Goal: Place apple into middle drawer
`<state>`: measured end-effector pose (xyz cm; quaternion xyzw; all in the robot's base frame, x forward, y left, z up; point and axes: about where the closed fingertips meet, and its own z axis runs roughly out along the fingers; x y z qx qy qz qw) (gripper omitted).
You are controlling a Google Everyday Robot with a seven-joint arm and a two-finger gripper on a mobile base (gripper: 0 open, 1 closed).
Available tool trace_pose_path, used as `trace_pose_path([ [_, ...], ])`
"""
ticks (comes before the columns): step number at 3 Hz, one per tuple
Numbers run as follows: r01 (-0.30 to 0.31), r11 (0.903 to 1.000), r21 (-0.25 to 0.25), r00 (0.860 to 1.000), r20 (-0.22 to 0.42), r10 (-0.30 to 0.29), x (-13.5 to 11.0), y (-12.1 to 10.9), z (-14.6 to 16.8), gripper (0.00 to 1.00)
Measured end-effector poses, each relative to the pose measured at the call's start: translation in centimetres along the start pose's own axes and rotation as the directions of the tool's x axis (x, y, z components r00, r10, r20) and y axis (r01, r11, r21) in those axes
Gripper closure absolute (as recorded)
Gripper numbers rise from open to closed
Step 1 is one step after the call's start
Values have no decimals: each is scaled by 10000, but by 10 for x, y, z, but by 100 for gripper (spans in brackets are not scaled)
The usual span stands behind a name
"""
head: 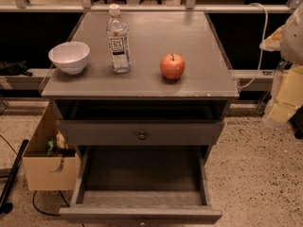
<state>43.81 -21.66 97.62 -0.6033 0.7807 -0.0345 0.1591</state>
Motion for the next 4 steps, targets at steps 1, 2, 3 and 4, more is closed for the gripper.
trace_pose_path([
  [1,0,10000,0,10000,0,0,0,0,0,0],
  [2,123,9999,38,9983,561,-125,-12,-8,0,0],
  [3,304,9995,-73,9683,2482,-276,-48,-32,5,0],
  [4,495,9985,-235,9308,3635,-376,-77,-44,11,0],
])
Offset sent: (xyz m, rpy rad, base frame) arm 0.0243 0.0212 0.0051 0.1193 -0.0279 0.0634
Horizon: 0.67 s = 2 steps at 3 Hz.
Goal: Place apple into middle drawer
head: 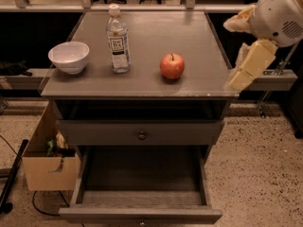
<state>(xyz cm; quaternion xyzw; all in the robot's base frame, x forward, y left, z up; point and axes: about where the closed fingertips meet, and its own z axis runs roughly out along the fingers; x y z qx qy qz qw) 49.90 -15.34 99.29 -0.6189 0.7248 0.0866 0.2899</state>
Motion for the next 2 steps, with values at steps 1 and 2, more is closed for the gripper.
trace_pose_path([
  [1,348,9994,-39,9990,275,-346,-27,-15,20,0],
  [2,-42,9999,129,10000,41,41,-40,-44,46,0],
])
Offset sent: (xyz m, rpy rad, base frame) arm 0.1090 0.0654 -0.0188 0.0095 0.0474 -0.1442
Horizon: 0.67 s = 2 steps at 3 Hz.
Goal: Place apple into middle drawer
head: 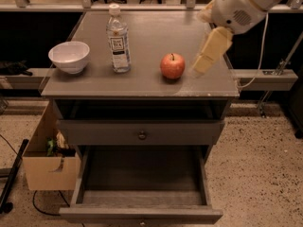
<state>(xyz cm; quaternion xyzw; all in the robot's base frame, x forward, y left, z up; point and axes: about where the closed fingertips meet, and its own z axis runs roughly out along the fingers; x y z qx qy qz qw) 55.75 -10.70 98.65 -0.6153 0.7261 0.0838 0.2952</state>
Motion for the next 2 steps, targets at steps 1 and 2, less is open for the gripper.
trace_pose_path([
  [1,-1028,9945,189,9940,-350,1034,-4,-26,32,0],
  [2,-2252,9725,586,9698,-823,2295,7,-46,62,0],
])
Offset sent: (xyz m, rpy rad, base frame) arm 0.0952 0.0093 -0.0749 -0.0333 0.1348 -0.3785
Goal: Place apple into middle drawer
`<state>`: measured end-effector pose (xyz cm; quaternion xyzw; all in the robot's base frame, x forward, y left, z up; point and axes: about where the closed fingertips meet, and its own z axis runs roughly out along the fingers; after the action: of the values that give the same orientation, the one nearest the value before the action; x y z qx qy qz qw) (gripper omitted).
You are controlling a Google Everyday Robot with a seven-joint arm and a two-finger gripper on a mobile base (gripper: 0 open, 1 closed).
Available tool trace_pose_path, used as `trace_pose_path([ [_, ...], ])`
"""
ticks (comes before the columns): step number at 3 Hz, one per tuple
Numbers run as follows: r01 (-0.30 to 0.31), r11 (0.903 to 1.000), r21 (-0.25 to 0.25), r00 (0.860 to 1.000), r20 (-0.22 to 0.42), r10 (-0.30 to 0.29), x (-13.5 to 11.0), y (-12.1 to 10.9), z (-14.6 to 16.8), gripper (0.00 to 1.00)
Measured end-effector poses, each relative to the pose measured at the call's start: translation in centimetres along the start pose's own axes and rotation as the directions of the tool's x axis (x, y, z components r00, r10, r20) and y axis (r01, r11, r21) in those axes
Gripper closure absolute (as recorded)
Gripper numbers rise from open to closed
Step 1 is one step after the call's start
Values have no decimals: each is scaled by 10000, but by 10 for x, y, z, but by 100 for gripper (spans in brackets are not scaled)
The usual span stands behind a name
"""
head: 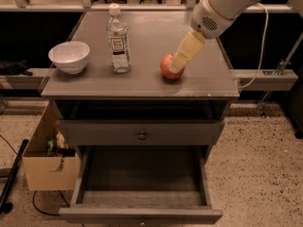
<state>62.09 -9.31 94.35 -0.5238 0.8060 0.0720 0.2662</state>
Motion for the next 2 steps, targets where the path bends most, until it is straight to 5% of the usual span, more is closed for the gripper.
trace_pose_path([
  [2,42,10000,-79,9989,465,-39,-1,8,5,0],
])
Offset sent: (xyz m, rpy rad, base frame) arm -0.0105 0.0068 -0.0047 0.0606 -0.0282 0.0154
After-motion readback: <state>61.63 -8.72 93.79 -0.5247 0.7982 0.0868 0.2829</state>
